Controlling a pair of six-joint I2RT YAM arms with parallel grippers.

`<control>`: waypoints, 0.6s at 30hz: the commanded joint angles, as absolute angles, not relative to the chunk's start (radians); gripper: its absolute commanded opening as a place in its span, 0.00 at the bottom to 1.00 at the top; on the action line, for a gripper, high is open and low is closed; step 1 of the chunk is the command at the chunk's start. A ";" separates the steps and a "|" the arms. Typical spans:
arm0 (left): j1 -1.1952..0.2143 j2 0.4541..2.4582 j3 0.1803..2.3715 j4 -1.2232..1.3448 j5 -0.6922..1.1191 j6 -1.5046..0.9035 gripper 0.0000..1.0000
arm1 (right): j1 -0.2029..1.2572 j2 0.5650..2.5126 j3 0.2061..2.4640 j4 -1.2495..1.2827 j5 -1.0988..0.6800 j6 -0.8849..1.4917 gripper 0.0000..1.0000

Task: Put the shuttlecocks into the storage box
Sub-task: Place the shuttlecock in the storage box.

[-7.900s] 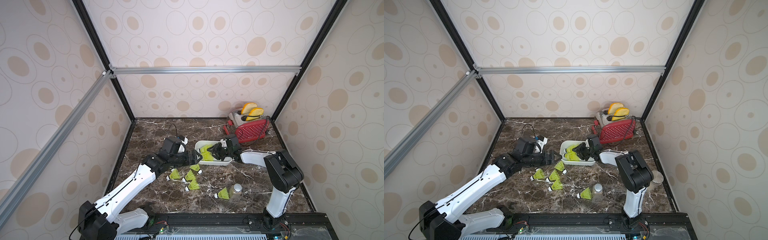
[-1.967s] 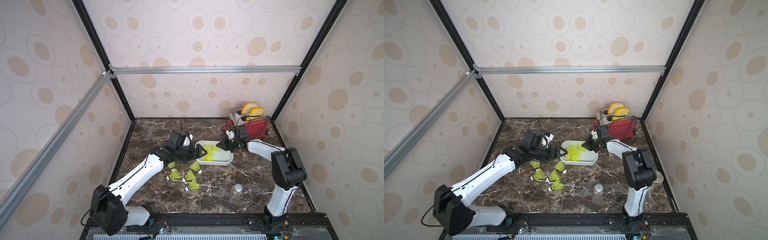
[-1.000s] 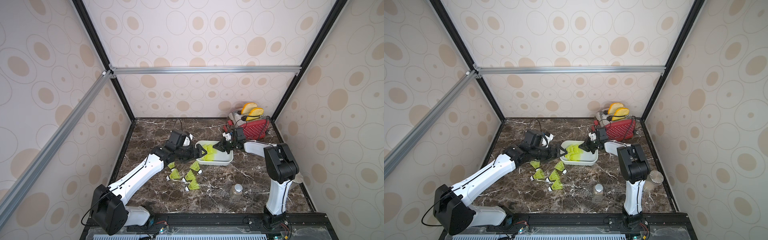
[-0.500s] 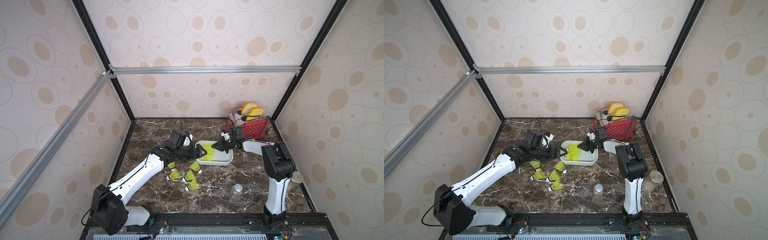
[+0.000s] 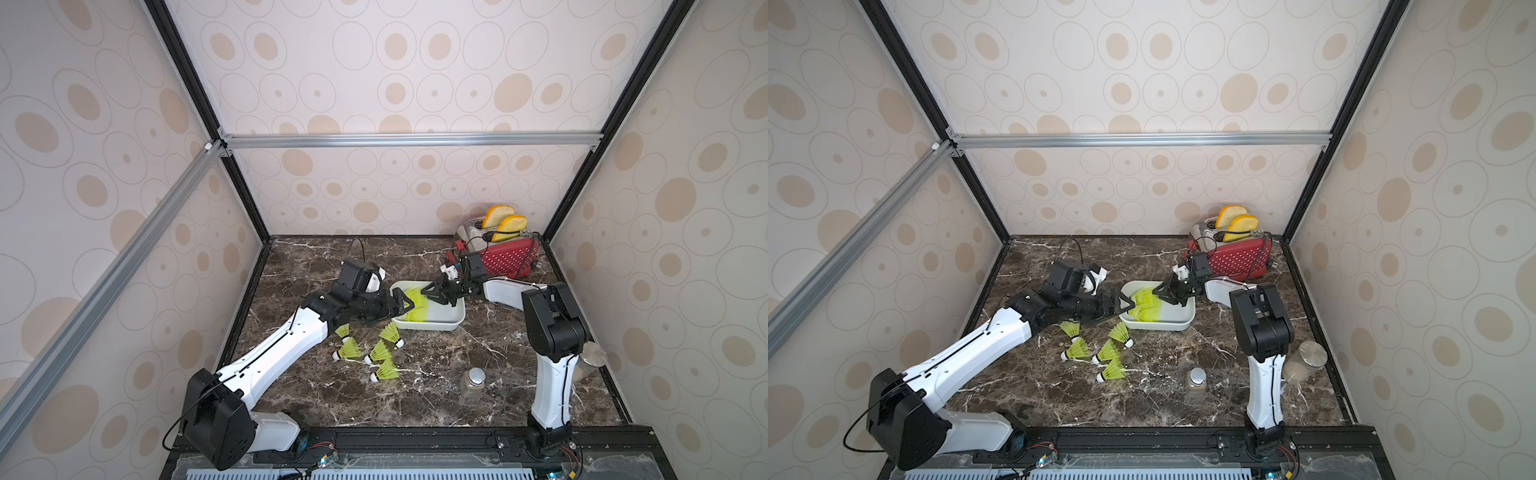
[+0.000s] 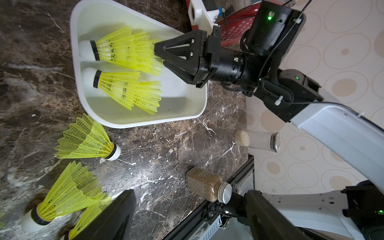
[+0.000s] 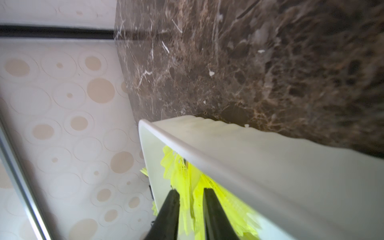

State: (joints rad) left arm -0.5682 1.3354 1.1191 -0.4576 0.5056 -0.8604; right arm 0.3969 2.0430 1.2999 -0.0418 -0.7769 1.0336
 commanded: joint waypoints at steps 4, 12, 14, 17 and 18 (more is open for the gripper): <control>-0.566 1.339 1.157 -0.460 0.503 -0.846 0.86 | 0.400 2.013 1.349 -0.196 -0.729 0.945 0.47; -0.566 1.330 1.150 -0.463 0.505 -0.839 0.86 | 0.397 1.952 1.439 -0.500 -0.588 0.809 0.64; -0.566 1.326 1.149 -0.467 0.503 -0.835 0.86 | 0.398 1.933 1.455 -0.554 -0.546 0.785 0.66; -0.566 1.317 1.144 -0.475 0.500 -0.829 0.86 | 0.397 1.907 1.471 -0.604 -0.508 0.762 0.68; -0.566 1.314 1.142 -0.477 0.499 -0.827 0.86 | 0.398 1.899 1.479 -0.620 -0.498 0.757 0.68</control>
State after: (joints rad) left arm -0.5682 1.3354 1.1191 -0.4580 0.5060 -0.8574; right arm 0.3969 1.9396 1.4540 -0.5011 -0.5655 0.8124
